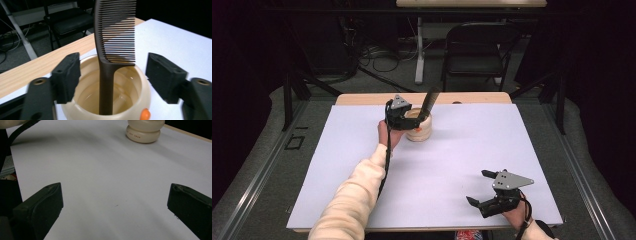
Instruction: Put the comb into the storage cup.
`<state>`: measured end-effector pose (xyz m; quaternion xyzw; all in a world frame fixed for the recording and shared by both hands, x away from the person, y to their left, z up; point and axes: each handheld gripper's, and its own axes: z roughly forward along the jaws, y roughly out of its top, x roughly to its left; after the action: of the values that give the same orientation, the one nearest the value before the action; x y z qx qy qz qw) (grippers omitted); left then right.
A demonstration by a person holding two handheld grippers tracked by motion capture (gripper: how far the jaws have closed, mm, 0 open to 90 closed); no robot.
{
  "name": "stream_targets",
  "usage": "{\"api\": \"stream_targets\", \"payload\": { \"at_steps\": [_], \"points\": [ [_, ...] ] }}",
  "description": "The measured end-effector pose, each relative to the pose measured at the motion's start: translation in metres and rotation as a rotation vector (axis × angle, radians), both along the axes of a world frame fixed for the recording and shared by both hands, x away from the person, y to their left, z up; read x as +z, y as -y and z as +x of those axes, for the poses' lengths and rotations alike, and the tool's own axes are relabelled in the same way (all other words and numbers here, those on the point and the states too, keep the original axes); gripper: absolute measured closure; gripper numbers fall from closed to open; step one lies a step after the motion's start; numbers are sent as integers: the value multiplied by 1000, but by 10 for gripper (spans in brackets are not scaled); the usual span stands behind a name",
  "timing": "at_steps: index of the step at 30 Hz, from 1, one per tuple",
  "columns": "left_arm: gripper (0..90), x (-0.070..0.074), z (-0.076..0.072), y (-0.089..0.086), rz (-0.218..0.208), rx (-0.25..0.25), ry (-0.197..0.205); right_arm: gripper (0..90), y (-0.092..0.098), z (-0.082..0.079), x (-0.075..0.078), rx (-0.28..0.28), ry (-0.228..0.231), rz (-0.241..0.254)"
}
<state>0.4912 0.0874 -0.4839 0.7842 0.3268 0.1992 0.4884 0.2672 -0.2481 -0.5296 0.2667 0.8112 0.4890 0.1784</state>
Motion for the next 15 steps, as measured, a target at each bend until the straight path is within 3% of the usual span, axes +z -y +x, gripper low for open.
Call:
{"api": "stream_targets", "payload": {
  "at_steps": [5,15],
  "points": [
    [159,9,-8,-2,36,-18,-9,0,0,0,0,0,-1,2],
    [114,16,-25,-14,74,-17,6,0,0,0,0,-2,-1,3]
  ]
}}
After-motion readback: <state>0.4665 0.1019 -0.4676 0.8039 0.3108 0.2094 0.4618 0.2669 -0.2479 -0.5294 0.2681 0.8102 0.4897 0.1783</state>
